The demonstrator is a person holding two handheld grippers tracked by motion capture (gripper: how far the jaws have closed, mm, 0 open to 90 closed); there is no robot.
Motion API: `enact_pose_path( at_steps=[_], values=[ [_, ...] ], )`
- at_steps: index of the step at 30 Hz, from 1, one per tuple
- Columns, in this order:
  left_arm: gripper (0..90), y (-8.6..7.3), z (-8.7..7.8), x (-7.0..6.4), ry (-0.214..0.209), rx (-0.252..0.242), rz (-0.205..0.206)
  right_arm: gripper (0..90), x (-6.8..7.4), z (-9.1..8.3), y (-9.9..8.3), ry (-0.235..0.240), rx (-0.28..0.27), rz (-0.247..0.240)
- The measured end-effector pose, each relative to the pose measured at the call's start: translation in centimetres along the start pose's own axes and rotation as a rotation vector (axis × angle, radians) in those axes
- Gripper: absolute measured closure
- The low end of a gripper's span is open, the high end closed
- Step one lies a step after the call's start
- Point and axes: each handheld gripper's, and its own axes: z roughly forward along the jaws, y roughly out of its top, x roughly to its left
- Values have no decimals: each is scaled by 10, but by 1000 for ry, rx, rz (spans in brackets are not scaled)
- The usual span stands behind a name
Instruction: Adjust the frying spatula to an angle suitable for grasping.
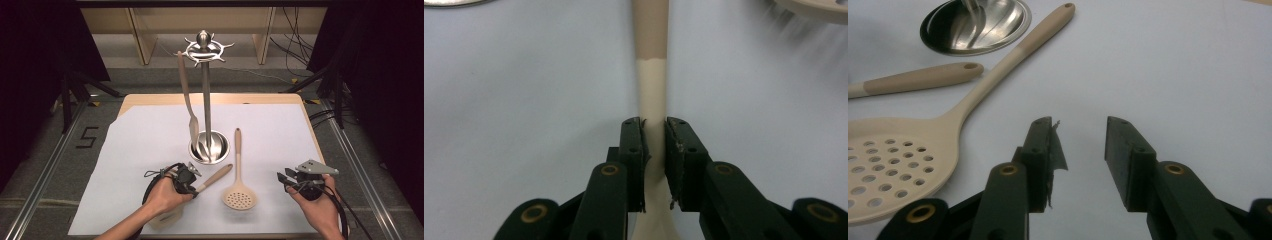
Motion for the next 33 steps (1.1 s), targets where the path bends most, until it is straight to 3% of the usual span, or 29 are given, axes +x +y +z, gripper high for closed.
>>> enact_pose_path(
  at_steps=[1, 2, 4, 6, 7, 8, 9, 10, 11, 12, 14, 15, 16, 17, 18, 19, 22, 23, 24, 28, 29, 30, 33],
  values=[
    [757, 1, -1, 1, 15, 9, 35, 646, 1, 0, 0, -3, 5, 9],
    [691, 1, 0, -2, 40, 1, 43, 646, 1, 0, 0, -1, 3, 11],
    [668, 2, -1, -2, 43, 26, 58, 646, 0, 0, 0, -2, 4, 11],
    [626, 3, 0, -1, 48, 10, 84, 646, 1, 0, 0, -1, 7, 14],
    [611, 4, 0, -2, 47, 15, 76, 645, -1, 0, 0, -9, -1, -17],
    [604, 6, 1, -1, 50, 13, 96, 646, 2, 0, 0, 2, 12, 23],
    [599, 7, 1, -2, 47, 19, 88, 645, 2, 0, 0, 4, 17, 26],
    [597, 9, 2, -1, 48, 23, 104, 646, 0, 0, 1, -8, 7, -13],
    [597, 10, 2, -1, 44, 25, 109, 646, 2, 0, 0, 2, 14, 21],
    [598, 11, 4, -2, 38, 26, 95, 645, 2, 0, 0, 5, 15, 25],
    [605, 13, 5, -1, 38, 37, 114, 645, 2, 1, 0, 5, 14, 26],
    [610, 14, 5, -1, 35, 43, 117, 645, -1, 1, 0, -10, 2, -14],
    [622, 15, 5, -2, 25, 51, 105, 645, -1, 0, 0, -9, 7, -13],
    [634, 15, 6, -1, 24, 57, 112, 645, 1, 0, 0, -2, 14, 18],
    [643, 17, 6, -2, 24, 68, 121, 644, 0, 0, 0, -3, 11, 13],
    [653, 17, 8, -4, 17, 46, 89, 644, 0, 0, 0, -2, 12, 14],
    [679, 20, 8, -5, 15, 66, 90, 643, 0, 0, 0, 3, 4, 9],
    [690, 21, 8, -5, 15, 74, 95, 643, -1, 0, 0, -6, 0, -15],
    [701, 21, 8, -5, 13, 80, 93, 643, 1, 0, 0, -2, 9, 9],
    [747, 22, 8, -5, 10, 96, 57, 642, 1, 0, -1, 0, 0, 24],
    [750, 23, 8, -5, 10, 98, 44, 642, -1, 1, -1, -4, -7, 0],
    [754, 24, 9, -5, 11, 103, 38, 642, 1, 0, -1, 0, 1, 23],
    [764, 28, 10, -7, 25, 135, 35, 641, 1, 0, 0, 1, 2, 23]
  ],
)
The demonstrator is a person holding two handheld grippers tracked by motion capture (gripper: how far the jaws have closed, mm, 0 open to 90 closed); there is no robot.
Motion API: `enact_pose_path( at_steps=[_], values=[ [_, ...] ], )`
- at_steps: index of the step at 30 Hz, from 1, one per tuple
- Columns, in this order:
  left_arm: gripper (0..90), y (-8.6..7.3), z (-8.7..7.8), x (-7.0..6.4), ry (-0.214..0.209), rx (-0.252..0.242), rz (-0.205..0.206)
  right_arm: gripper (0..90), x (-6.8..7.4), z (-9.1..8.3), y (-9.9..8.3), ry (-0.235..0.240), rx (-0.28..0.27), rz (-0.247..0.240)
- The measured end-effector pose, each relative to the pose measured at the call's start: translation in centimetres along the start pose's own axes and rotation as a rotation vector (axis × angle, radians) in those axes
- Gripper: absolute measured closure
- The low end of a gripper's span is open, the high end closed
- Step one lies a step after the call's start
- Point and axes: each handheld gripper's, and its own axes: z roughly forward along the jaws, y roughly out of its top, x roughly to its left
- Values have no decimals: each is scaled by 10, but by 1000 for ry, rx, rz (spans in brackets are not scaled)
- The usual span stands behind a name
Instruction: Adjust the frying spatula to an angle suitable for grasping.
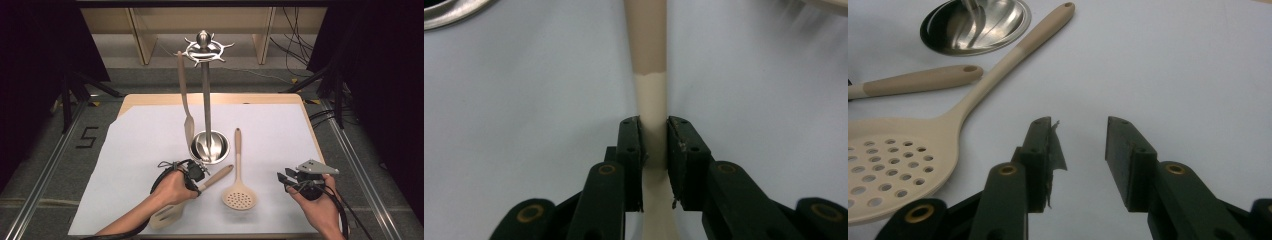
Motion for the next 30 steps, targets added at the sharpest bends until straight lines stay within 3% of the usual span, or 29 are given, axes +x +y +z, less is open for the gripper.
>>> enact_pose_path(
  at_steps=[2, 4, 10, 11, 13, 14, 15, 17, 20, 21, 22, 24, 26, 30],
  values=[
    [771, 3, 0, -1, 6, 23, -6, 641, -2, 1, -1, -4, -8, -24],
    [775, 2, 0, -1, 11, 23, -10, 641, -1, -1, 0, 4, 2, 9],
    [779, -3, -1, 0, 0, -19, -15, 641, -3, -1, 0, -5, -5, -16],
    [780, -4, -1, 0, 0, -27, -18, 641, -4, -3, 0, -19, -2, -38],
    [780, -7, -2, 0, -3, -52, -12, 642, -4, -3, 0, -19, -4, -38],
    [780, -8, -3, 0, -5, -55, -6, 642, -2, -2, 0, -9, -2, -2],
    [780, -10, -4, 0, -5, -70, -5, 642, -2, -2, 0, -10, -2, -3],
    [780, -13, -9, 3, 1, -82, 30, 643, -2, -2, 0, -7, -5, 1],
    [780, -18, -14, 4, -10, -143, 18, 642, -2, -2, 0, -8, -8, 2],
    [779, -21, -14, 4, -19, -195, -12, 642, -2, -2, 0, -7, -9, 3],
    [779, -23, -15, 4, -21, -229, -16, 643, -2, -2, 1, -8, -12, 0],
    [779, -27, -21, 6, -11, -260, -11, 643, -1, -2, 1, -9, -13, 8],
    [779, -30, -25, 6, -12, -305, -47, 643, -2, -2, 1, -9, -16, -2],
    [780, -37, -37, 7, 4, -395, -69, 643, -1, -2, 1, -10, -16, -2]
  ],
)
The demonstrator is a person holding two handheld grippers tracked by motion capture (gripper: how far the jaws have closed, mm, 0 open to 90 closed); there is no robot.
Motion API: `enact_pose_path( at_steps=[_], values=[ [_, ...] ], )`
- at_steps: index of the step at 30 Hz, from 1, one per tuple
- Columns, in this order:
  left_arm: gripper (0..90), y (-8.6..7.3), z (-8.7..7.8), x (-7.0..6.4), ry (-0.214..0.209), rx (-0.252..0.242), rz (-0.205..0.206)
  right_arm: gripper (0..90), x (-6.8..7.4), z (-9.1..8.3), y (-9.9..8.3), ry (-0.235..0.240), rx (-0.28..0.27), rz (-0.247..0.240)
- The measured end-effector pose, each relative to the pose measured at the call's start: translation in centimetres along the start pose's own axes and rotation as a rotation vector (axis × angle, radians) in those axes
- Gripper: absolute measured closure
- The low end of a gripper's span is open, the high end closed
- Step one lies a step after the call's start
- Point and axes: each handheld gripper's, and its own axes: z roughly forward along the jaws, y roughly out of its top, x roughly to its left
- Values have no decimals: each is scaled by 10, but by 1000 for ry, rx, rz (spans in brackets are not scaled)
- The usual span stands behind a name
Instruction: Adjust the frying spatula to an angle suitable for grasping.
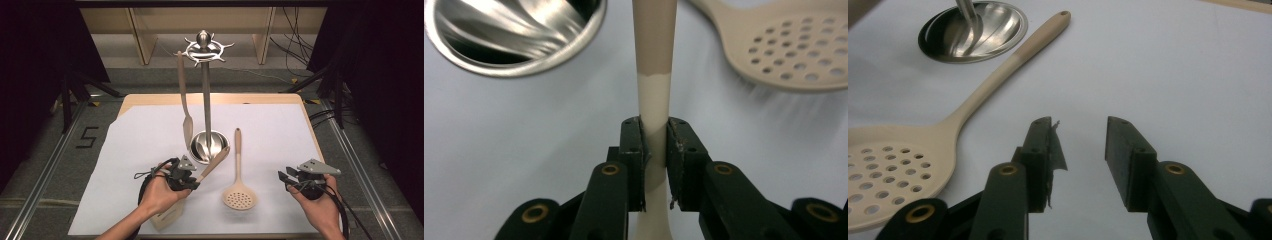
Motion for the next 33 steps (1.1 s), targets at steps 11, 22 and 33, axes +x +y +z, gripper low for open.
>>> enact_pose_path(
  at_steps=[11, 22, 33],
  values=[
    [779, -2, -28, 2, 35, -250, -67, 644, 2, 1, 0, 2, -1, 14],
    [779, 2, -46, -3, 76, -412, -107, 645, 2, 2, 0, 0, -8, 5],
    [779, 6, -57, -5, 121, -493, -132, 645, 2, 2, 1, 3, -8, 11]
  ],
)
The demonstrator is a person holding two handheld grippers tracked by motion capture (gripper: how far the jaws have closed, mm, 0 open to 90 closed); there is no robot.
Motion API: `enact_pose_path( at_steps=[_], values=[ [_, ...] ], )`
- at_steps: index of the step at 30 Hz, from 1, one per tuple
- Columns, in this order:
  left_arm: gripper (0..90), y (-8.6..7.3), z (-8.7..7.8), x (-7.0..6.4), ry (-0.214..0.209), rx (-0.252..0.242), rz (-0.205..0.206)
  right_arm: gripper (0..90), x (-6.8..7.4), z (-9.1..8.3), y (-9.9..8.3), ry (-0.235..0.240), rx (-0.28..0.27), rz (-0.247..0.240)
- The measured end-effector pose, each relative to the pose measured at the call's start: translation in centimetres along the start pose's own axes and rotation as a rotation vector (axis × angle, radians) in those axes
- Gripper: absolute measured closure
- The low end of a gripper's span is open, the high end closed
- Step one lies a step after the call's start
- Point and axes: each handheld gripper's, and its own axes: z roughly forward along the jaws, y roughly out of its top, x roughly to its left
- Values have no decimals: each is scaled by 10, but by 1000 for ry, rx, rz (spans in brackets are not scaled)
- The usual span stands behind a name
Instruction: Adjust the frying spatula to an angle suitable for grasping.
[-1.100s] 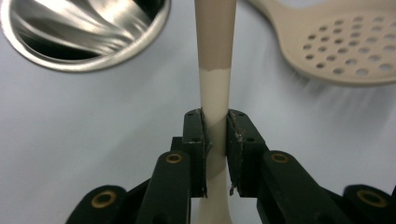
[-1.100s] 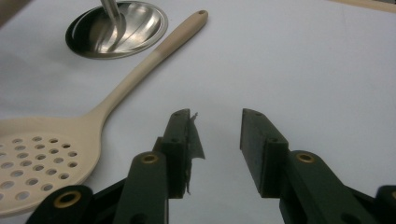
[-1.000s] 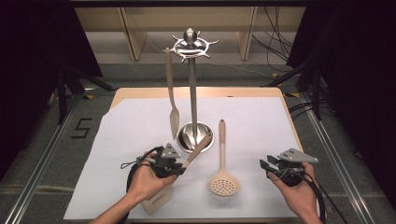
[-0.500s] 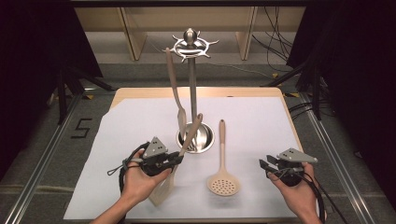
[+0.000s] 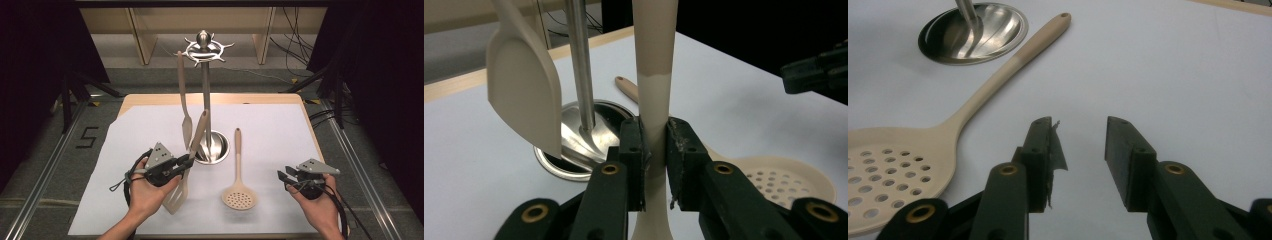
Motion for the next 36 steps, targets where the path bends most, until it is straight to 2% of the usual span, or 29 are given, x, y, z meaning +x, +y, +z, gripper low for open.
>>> enact_pose_path(
  at_steps=[1, 4, 6, 15, 20, 33, 36],
  values=[
    [779, 1, -1, -1, 15, -5, -17, 645, 0, 0, 0, -2, 0, -3],
    [779, 5, -3, -1, 25, -30, -20, 645, 0, 0, 0, -1, -1, -5],
    [779, 8, -5, -1, 36, -36, -8, 645, 0, 0, 0, 0, 0, 0],
    [778, 20, -10, -4, 77, -85, -24, 645, 0, 0, 0, -1, 3, 1],
    [779, 26, -14, -4, 94, -108, -19, 645, 0, -1, 0, -1, 1, 2],
    [779, 39, -19, -4, 113, -142, -8, 645, 1, -1, 0, 0, 6, 7],
    [779, 42, -20, -3, 110, -150, 10, 645, 0, -1, 0, 0, 4, 5]
  ],
)
